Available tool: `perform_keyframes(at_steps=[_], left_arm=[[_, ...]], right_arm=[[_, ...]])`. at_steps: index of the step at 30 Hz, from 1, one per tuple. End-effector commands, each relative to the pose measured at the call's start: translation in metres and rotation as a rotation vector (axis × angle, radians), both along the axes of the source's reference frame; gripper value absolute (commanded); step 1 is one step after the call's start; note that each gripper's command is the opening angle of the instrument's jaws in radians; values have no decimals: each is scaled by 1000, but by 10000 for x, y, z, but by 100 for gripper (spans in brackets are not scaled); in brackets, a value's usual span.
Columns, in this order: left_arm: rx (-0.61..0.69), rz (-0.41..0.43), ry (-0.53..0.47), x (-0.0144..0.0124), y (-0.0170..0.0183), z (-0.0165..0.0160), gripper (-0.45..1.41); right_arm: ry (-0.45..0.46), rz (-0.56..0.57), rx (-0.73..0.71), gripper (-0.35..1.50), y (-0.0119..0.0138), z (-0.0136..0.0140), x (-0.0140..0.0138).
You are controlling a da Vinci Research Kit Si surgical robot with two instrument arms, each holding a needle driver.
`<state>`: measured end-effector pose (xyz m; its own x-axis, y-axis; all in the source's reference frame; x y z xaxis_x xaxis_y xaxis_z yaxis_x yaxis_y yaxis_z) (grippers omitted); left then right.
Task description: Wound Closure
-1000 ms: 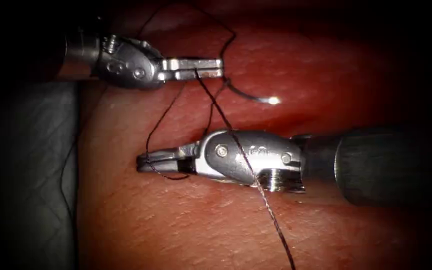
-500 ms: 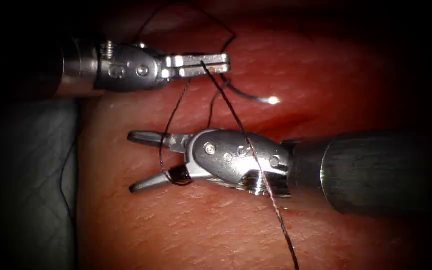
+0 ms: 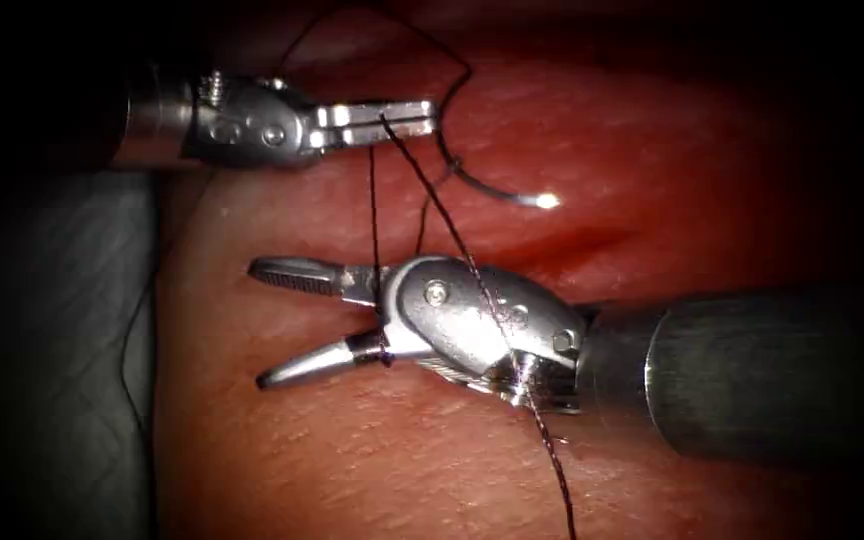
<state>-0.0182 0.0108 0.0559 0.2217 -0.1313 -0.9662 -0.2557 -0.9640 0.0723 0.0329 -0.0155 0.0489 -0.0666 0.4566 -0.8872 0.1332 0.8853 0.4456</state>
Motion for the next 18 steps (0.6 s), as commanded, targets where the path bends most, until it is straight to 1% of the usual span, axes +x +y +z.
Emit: perform_keyframes(at_steps=[1,3,8,11,16,18], left_arm=[[-4,1,-2,-4,0,8,-45],[-4,3,0,-3,-4,11,-45],[4,12,4,1,-13,15,-45],[1,15,6,6,-17,15,-45],[-4,12,9,14,-24,15,-45],[-2,10,9,16,-28,16,-45]], right_arm=[[26,21,14,76,-8,0,3],[43,48,24,76,-5,-2,1],[37,126,46,74,1,-4,-9],[31,171,56,73,3,-2,-16],[22,243,69,64,9,3,-28],[13,276,74,64,12,6,-32]])
